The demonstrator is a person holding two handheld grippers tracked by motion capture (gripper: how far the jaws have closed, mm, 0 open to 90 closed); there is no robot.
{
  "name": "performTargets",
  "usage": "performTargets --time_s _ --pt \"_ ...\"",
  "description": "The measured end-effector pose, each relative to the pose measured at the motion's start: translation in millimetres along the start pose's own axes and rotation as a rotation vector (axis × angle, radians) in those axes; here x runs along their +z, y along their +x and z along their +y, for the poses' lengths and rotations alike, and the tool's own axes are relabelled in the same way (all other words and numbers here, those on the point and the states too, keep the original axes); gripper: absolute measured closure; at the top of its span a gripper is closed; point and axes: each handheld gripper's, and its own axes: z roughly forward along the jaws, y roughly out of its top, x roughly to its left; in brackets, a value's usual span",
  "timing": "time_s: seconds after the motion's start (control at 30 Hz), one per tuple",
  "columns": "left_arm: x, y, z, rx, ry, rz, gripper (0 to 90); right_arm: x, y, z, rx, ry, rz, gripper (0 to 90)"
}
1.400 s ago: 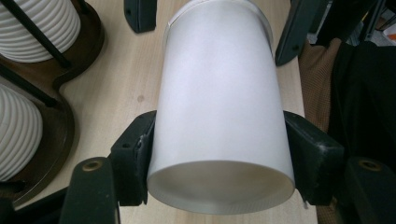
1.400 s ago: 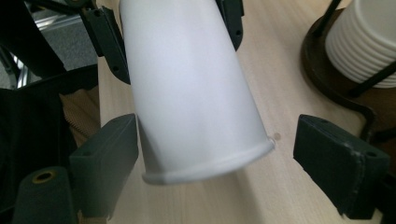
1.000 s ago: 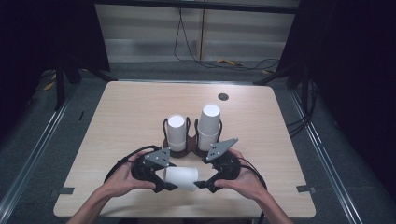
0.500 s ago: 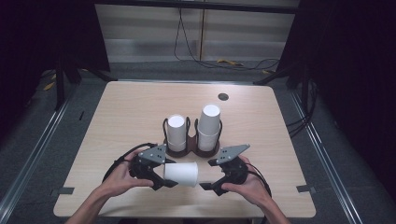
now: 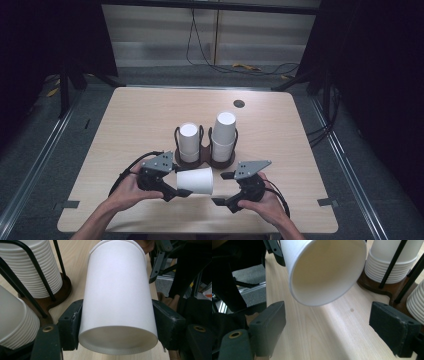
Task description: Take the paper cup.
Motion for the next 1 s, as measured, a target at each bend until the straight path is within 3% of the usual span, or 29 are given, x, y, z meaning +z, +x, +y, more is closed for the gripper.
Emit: performTargets --time_s 0.17,0.43,0.67,1.0 --pt "1.3 -1.3 -0.7 -0.001 -0.045 0.000 32.2 -1.4 1.1 1.1 -0.007 -0.045 -0.001 13.5" --pt "3.4 -2.3 -0.6 -0.011 -0.062 -0.013 32.1 -2.8 -0.3 6.5 -0.012 -0.105 0.008 13.5" --pt "4.5 -3.1 -0.3 -0.010 -0.070 -0.017 32.1 2.2 -3.1 17.4 -0.022 -0.117 0.028 12.8" --pt "5.4 -3.8 -0.4 -0.008 -0.080 -0.030 32.1 14.9 -4.6 24.5 -0.027 -0.133 0.096 12.8"
